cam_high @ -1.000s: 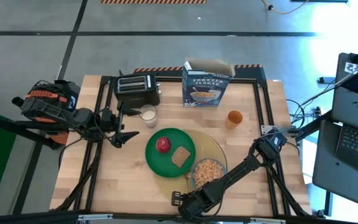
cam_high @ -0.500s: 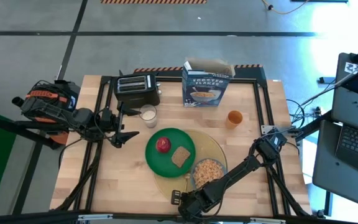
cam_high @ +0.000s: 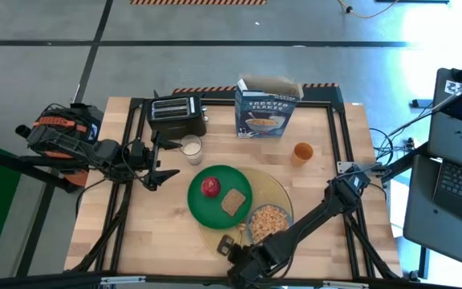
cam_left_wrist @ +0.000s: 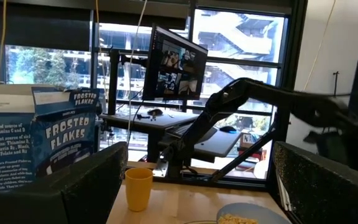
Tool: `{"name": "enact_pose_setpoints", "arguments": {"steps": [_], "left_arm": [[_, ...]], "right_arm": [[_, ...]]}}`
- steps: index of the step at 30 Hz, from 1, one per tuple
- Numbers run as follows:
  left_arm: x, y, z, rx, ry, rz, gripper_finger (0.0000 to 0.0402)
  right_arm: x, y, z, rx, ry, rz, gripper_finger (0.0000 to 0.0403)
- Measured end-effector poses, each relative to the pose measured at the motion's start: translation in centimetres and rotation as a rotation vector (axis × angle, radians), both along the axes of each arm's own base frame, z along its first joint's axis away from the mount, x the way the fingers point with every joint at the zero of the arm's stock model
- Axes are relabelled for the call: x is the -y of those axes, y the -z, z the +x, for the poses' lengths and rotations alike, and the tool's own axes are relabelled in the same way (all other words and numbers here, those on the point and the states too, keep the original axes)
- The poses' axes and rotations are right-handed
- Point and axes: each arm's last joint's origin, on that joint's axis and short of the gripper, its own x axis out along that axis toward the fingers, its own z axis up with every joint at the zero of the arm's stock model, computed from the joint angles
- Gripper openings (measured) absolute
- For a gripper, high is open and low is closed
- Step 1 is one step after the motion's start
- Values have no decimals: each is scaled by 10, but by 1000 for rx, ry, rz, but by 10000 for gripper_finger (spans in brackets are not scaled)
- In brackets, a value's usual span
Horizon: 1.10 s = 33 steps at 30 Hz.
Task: Arrange a breakfast setting
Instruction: Adjust the blue bowl on the table mat
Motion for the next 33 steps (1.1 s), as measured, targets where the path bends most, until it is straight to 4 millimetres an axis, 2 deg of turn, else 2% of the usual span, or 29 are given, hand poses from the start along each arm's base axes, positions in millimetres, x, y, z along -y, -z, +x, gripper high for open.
{"name": "enact_pose_setpoints", "arguments": {"steps": [4,10,13,17,20,27,33], "left_arm": [[0,0,0,0,3,-10,397],[0,0,0,-1,7,-26,397],[0,0,0,-1,11,-41,397],[0,0,0,-1,11,-42,397],[0,0,0,-1,11,-41,397],[0,0,0,-1,13,-45,397],[0,0,0,-1,12,-44,397]], "right_arm": [[6,-13,-5,-86,250,97,78],[-10,-8,-28,-181,474,154,79],[-19,-7,-46,-224,555,132,79],[-25,-17,-68,-152,676,77,79],[-25,-17,-79,-168,731,25,79],[-27,-9,-81,-202,781,52,83],[-20,6,-85,-250,873,3,121]]}}
